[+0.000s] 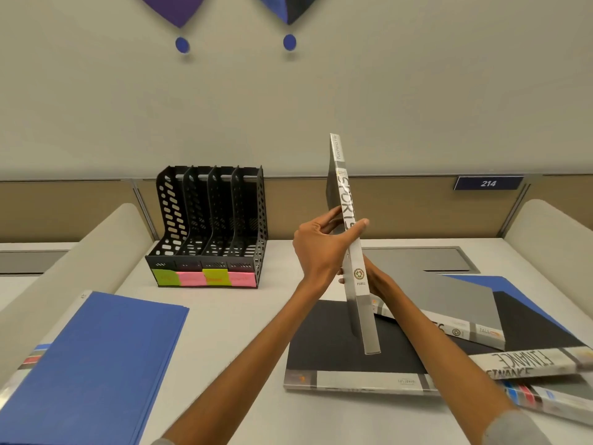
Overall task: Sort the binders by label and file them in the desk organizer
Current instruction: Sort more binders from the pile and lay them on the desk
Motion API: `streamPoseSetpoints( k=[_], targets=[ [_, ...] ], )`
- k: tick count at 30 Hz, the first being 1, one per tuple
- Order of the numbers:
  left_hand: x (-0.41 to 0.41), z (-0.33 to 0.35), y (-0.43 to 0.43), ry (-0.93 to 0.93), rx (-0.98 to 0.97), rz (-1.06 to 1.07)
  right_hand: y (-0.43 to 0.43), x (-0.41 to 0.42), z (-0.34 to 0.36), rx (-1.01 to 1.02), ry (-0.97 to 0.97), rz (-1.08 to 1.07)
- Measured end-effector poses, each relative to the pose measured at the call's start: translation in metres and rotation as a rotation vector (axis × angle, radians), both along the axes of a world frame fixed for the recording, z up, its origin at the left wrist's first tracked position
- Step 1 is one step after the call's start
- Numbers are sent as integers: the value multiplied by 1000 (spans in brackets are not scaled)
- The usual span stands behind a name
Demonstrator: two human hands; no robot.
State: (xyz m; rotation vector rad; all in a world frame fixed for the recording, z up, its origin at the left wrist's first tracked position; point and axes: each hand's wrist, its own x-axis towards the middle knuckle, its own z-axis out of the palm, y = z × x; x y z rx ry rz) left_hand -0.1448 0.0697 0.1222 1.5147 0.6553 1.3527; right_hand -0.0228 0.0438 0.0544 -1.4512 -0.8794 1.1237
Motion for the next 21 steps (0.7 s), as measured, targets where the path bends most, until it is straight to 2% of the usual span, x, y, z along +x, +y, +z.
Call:
streamPoseSetpoints(
  k=[11,14,18,21],
  targets=[
    [-26,-7,8,3,-13,-63,16,-5,-16,-69,-58,-125],
    [-50,-15,21,10,-22,-43,28,-14,-29,-103,2,-214],
    [-99,-36,55,119,-96,35,40,-35,-49,-137,84,-416],
    [-147,-62,86,222,-208,95,48,-59,-66,-159,108,-445]
  ],
)
